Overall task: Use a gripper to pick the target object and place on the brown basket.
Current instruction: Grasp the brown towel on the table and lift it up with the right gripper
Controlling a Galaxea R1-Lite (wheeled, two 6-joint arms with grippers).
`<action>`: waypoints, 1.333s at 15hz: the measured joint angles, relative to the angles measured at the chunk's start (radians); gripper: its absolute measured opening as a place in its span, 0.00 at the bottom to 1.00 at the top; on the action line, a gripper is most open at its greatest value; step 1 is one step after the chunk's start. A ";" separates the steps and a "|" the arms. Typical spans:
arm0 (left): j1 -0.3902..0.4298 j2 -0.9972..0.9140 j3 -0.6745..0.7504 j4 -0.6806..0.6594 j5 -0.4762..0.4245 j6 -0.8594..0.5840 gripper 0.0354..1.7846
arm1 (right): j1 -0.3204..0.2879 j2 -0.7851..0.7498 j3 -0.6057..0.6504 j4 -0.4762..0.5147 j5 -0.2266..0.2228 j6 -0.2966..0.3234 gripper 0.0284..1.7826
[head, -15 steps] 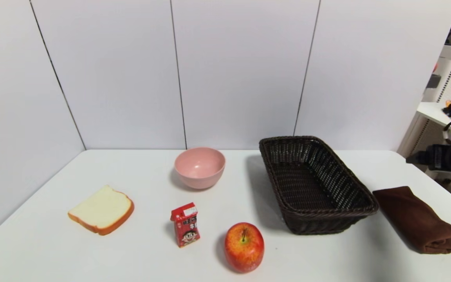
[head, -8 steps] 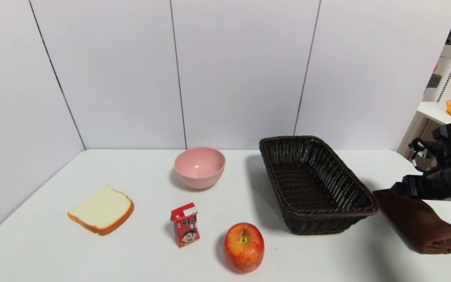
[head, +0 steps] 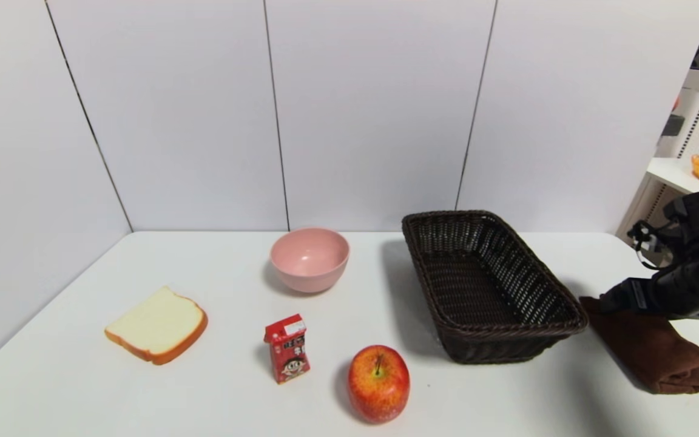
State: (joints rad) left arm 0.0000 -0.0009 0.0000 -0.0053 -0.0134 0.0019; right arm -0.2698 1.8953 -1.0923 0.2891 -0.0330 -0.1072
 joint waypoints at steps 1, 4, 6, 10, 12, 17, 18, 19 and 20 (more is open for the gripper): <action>0.000 0.000 0.000 0.000 0.000 0.000 0.94 | -0.003 -0.006 -0.009 0.020 0.014 -0.002 0.95; 0.000 0.000 0.000 0.000 0.000 0.000 0.94 | -0.005 -0.025 -0.017 0.025 0.040 -0.009 0.95; 0.000 0.000 0.000 0.000 0.000 0.000 0.94 | -0.005 -0.030 -0.018 0.027 0.042 -0.017 0.95; 0.000 0.000 0.000 0.000 0.000 0.000 0.94 | -0.008 -0.029 -0.016 0.074 0.042 -0.042 0.95; 0.000 0.000 0.000 0.000 0.000 0.000 0.94 | -0.012 -0.021 -0.014 0.076 0.041 -0.046 0.95; 0.000 0.000 0.000 0.000 0.000 0.000 0.94 | -0.021 0.010 -0.007 0.074 0.040 -0.060 0.95; 0.000 0.000 0.000 0.000 -0.001 0.000 0.94 | -0.023 0.016 -0.003 0.074 0.040 -0.068 0.95; 0.000 0.000 0.000 0.000 0.000 0.000 0.94 | -0.024 0.021 0.001 0.074 0.040 -0.076 0.95; 0.000 0.000 0.000 0.000 0.000 0.000 0.94 | -0.025 0.026 0.004 0.072 0.041 -0.077 0.95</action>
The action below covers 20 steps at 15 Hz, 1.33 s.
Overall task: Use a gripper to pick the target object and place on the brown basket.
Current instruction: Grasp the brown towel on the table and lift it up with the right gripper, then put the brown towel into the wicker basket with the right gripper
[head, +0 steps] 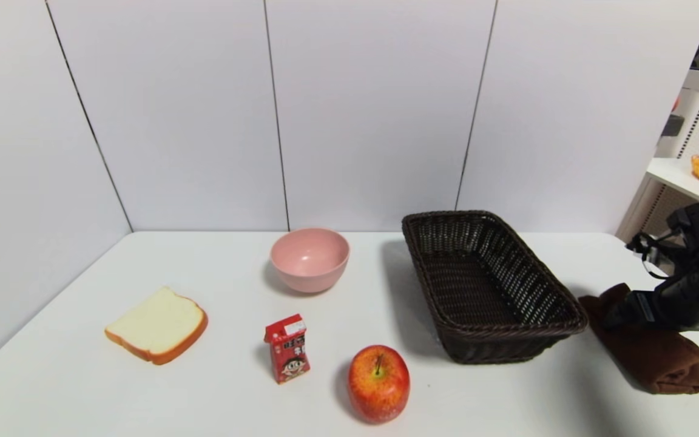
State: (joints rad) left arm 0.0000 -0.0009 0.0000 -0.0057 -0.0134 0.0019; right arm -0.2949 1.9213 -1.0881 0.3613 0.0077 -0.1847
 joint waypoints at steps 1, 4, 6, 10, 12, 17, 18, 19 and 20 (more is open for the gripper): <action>0.000 0.000 0.000 0.000 0.000 0.000 0.94 | -0.001 0.004 0.001 0.000 0.000 -0.001 0.95; 0.000 0.000 0.000 0.000 0.000 0.000 0.94 | -0.002 0.014 0.002 -0.001 0.005 -0.002 0.82; 0.000 0.000 0.000 0.000 -0.001 0.000 0.94 | -0.002 0.016 0.003 0.001 0.003 -0.001 0.65; 0.000 0.000 0.000 0.000 0.000 0.000 0.94 | -0.003 0.018 0.007 0.001 0.000 -0.004 0.43; 0.000 0.000 0.000 0.000 0.000 0.000 0.94 | -0.002 0.006 0.007 0.001 -0.003 -0.004 0.20; 0.000 0.000 0.000 0.000 0.000 0.000 0.94 | 0.035 -0.134 -0.004 -0.014 0.000 0.000 0.20; 0.000 0.000 0.000 0.000 0.000 0.000 0.94 | 0.057 -0.175 -0.011 -0.027 0.004 0.003 0.20; 0.000 0.000 0.000 0.000 0.000 0.000 0.94 | 0.089 -0.222 -0.022 -0.051 0.012 0.008 0.20; 0.000 0.000 0.000 0.000 0.000 0.000 0.94 | 0.129 -0.263 -0.032 -0.082 0.027 0.018 0.20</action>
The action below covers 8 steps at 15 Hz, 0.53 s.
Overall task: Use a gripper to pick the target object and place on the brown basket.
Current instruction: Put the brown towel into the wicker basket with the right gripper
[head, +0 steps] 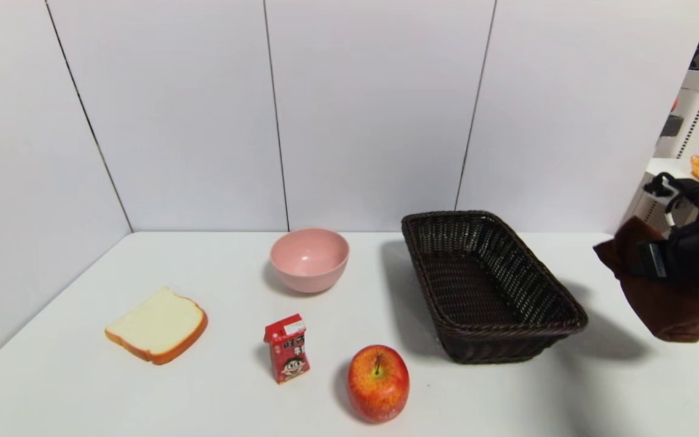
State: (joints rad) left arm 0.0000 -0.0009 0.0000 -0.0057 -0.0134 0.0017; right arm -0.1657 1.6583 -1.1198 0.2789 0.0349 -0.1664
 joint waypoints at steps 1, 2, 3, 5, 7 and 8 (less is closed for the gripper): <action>0.000 0.000 0.000 0.000 0.000 0.000 0.94 | 0.047 -0.038 -0.008 -0.034 0.022 0.016 0.20; 0.000 0.000 0.000 0.000 0.000 0.000 0.94 | 0.098 -0.072 -0.014 -0.071 0.052 0.032 0.20; 0.000 0.000 0.000 0.000 0.000 0.000 0.94 | 0.155 -0.102 -0.017 -0.097 0.076 0.043 0.20; 0.000 0.000 0.000 0.000 0.000 0.000 0.94 | 0.264 -0.139 -0.021 -0.133 0.092 0.065 0.20; 0.000 0.000 0.000 0.000 0.000 0.000 0.94 | 0.349 -0.145 -0.022 -0.150 0.094 0.087 0.20; 0.000 0.000 0.000 0.000 0.000 0.000 0.94 | 0.377 -0.136 -0.022 -0.154 0.094 0.100 0.20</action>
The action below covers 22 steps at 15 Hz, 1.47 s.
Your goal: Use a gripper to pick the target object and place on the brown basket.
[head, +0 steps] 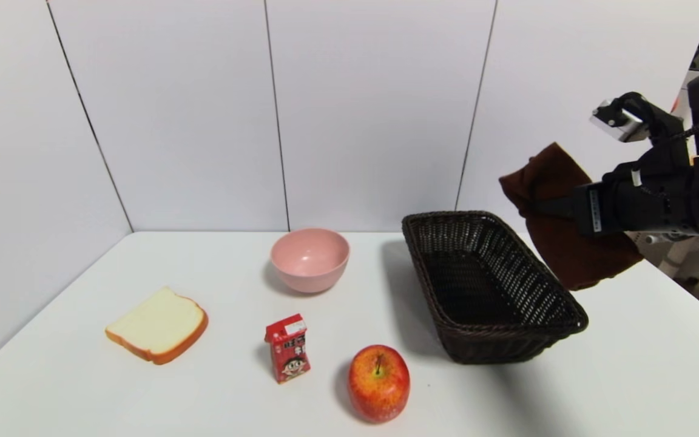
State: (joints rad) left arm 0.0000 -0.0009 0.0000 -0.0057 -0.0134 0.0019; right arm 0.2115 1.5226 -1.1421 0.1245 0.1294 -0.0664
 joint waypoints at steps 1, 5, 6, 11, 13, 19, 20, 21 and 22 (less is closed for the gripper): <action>0.000 0.000 0.000 0.000 0.000 0.000 0.94 | 0.018 0.015 -0.002 -0.007 0.001 0.007 0.20; 0.000 0.000 0.000 0.000 0.000 0.000 0.94 | 0.047 0.114 -0.011 -0.051 0.003 0.009 0.20; 0.000 0.000 0.000 0.000 0.000 0.000 0.94 | 0.049 0.144 -0.013 -0.061 0.004 0.009 0.20; 0.000 0.000 0.000 0.000 0.000 0.000 0.94 | 0.049 0.260 -0.031 -0.084 0.007 0.007 0.24; 0.000 0.000 0.000 0.000 0.000 0.000 0.94 | 0.048 0.285 -0.034 -0.084 0.004 -0.002 0.40; 0.000 0.000 0.000 0.000 0.000 0.000 0.94 | 0.035 0.301 -0.060 -0.081 0.002 0.006 0.70; 0.000 0.000 0.000 0.000 0.000 0.000 0.94 | 0.031 0.294 -0.061 -0.080 0.002 0.006 0.73; 0.000 0.000 0.000 0.000 0.000 0.000 0.94 | 0.027 0.284 -0.062 -0.079 0.003 0.006 0.76; 0.000 0.000 0.000 0.000 0.000 0.000 0.94 | 0.019 0.266 -0.062 -0.079 0.004 0.006 0.78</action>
State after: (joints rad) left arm 0.0000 -0.0009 0.0000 -0.0053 -0.0138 0.0017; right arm 0.2309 1.7885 -1.2040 0.0451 0.1332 -0.0604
